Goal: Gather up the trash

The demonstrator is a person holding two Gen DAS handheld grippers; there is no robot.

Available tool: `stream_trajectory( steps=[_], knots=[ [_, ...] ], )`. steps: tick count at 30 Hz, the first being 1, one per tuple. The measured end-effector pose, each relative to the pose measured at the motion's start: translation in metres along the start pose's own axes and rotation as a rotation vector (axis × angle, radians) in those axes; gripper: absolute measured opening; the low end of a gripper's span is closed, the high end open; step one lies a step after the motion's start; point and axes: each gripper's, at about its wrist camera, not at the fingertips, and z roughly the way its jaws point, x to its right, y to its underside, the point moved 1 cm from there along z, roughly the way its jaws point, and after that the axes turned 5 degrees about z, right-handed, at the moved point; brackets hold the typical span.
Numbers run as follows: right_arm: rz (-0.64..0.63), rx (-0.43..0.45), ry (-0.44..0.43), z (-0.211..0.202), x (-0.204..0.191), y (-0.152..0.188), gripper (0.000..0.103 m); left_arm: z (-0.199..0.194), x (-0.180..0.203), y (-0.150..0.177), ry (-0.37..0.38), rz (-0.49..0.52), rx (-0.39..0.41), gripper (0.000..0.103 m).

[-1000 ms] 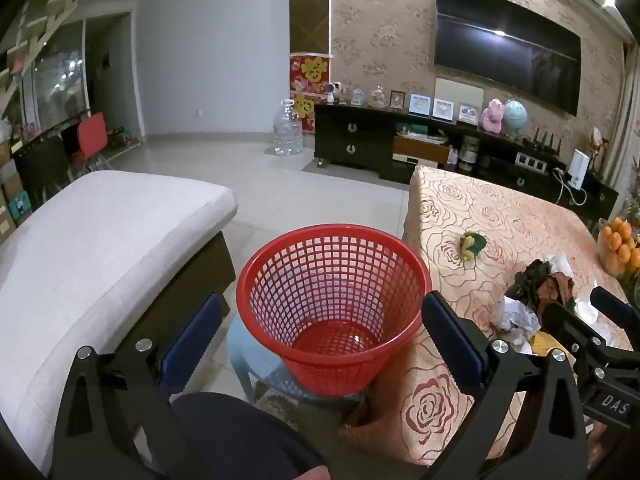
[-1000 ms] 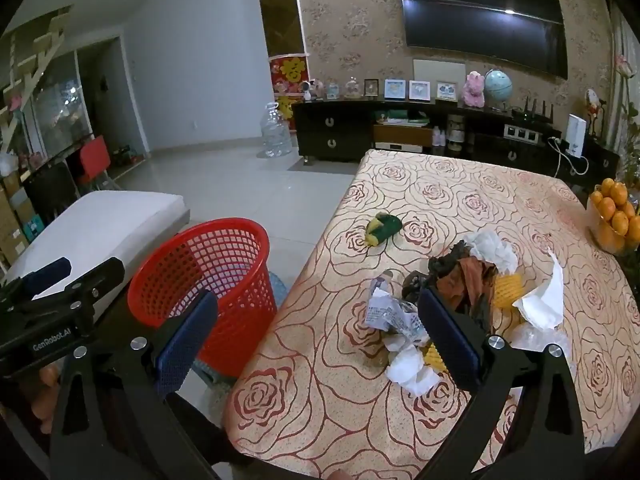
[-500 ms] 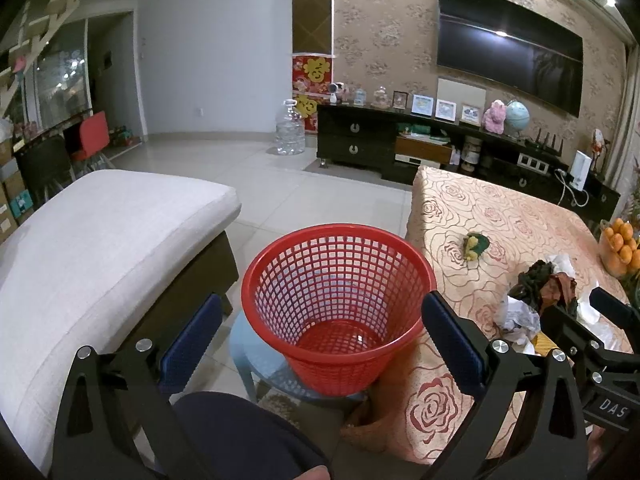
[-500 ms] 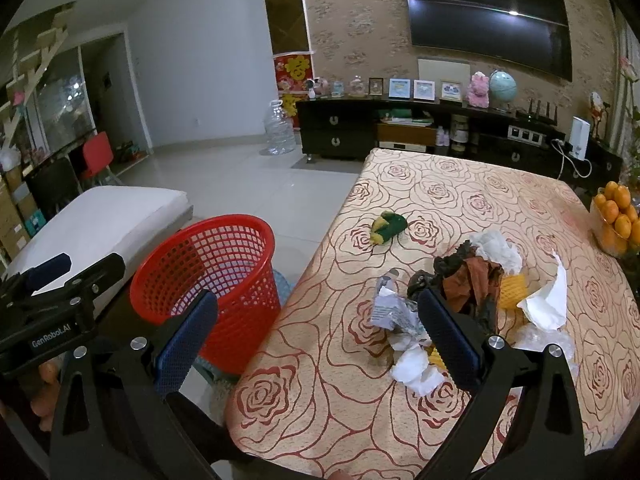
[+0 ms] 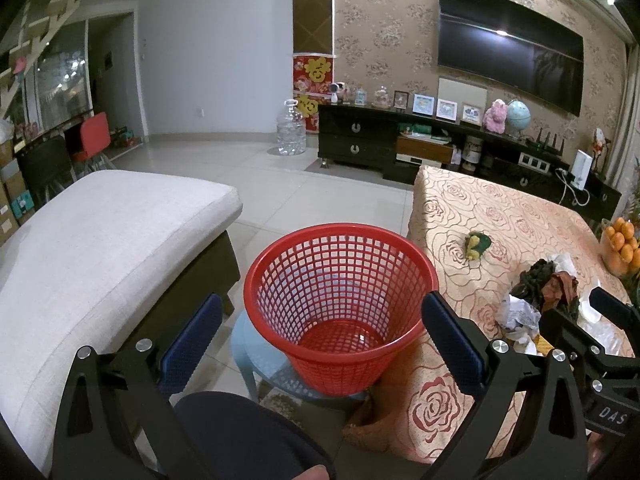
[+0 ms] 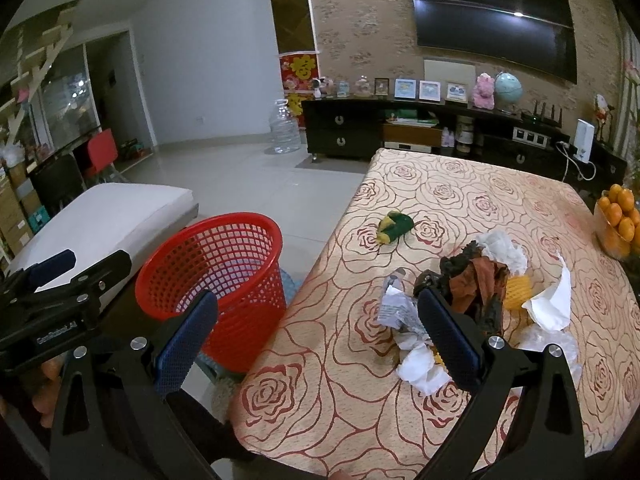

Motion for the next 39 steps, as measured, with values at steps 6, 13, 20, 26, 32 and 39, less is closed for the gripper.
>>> stream_trajectory(
  steps=[6,13,20,26,32,39],
  knots=[
    [-0.004,-0.001,-0.004,-0.0004,-0.0018,0.0004,0.097,0.0000,-0.0011,-0.0002,0.000,-0.001,-0.001,0.096],
    [-0.004,0.000,-0.004,-0.0002,-0.0020,0.0007,0.097,0.0002,-0.0025,0.0000,-0.001,-0.002,-0.002,0.096],
    [-0.005,-0.002,-0.005,0.0001,-0.0028,0.0009,0.097,0.0007,-0.0031,0.0005,0.000,-0.003,-0.002,0.096],
    [-0.008,-0.001,-0.008,0.0000,-0.0037,0.0014,0.097,0.0006,-0.0031,0.0004,0.000,-0.002,-0.003,0.096],
    [-0.007,-0.005,-0.008,0.0011,-0.0052,0.0028,0.097,0.0001,-0.0031,0.0001,0.000,-0.002,-0.002,0.096],
    [-0.003,-0.012,-0.008,0.0032,-0.0013,0.0051,0.097,0.0011,-0.0055,0.0019,0.001,0.000,-0.003,0.096]
  ],
)
